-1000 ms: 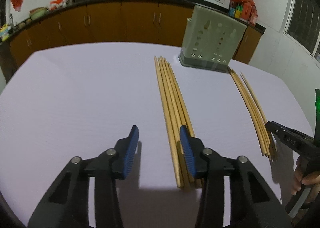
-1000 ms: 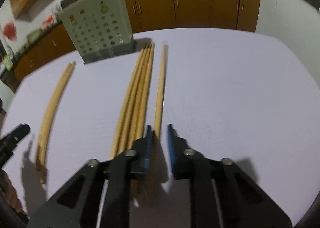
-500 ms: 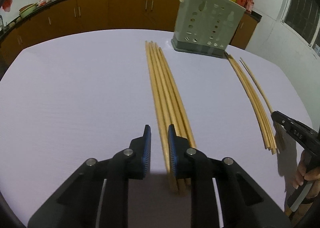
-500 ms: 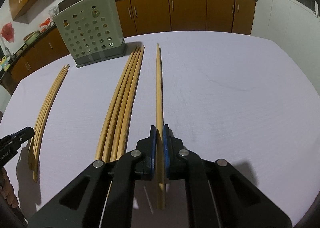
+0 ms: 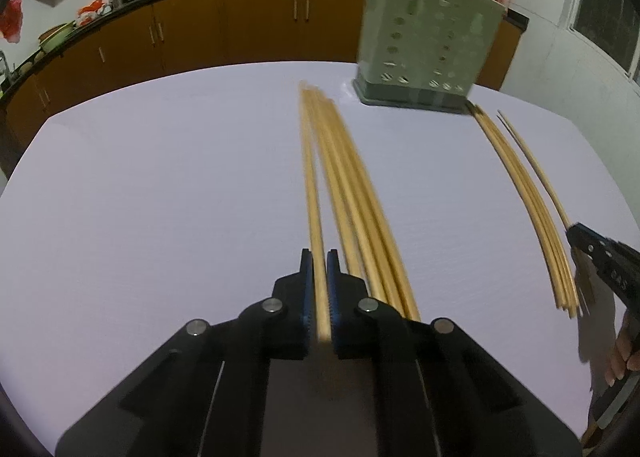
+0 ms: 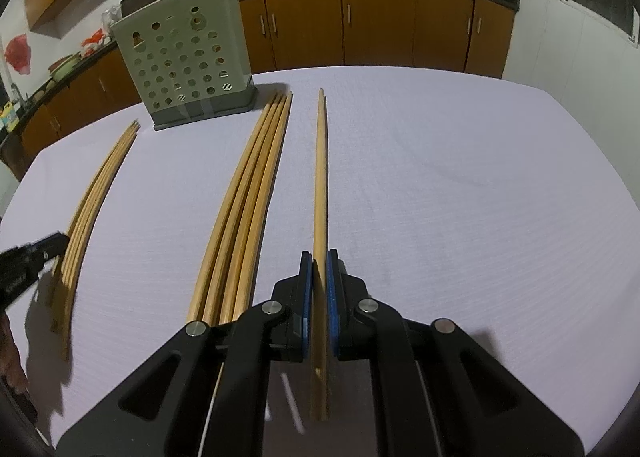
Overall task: Organize utensils
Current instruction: 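Lift both held chopsticks and carry them over the grey utensil holder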
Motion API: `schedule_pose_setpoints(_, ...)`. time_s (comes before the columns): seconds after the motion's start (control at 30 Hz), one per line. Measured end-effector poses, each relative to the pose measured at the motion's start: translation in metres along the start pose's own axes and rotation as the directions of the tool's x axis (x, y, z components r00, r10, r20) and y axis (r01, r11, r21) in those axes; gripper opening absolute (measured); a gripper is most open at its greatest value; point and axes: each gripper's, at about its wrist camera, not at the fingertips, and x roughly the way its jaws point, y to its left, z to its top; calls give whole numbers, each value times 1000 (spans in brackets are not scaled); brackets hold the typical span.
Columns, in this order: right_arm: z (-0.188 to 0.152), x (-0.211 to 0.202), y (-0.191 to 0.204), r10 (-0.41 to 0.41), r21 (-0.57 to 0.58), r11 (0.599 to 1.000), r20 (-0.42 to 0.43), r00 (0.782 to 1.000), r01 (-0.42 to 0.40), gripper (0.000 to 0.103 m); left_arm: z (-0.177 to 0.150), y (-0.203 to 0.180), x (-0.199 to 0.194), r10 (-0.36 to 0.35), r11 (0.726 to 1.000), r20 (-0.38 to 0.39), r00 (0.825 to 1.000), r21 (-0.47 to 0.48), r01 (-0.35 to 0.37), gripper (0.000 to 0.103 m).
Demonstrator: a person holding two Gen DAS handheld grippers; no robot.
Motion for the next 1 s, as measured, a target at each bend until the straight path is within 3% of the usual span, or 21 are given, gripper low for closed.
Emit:
schedule_pose_setpoints(0.13,5,3,-12,-21,24,1000,11,1000,20,8,-2,21,-1,11,999,7,1000,-35,-10,8)
schedule_pose_setpoints(0.67,-7,-15,-21,-13,45,999,35,999,12,8,-21,18,-21,-3,1000,40,999,11,2,8)
schedule_pose_setpoints(0.8,8,-50,-25,-17,39,999,154,988,11,8,-7,22,-55,5,999,145,989,33,-10,8)
schedule_pose_setpoints(1.0,43,-102,-25,-15,25,1000,327,945,7,8,34,33,-116,-7,1000,331,944,14,3,8)
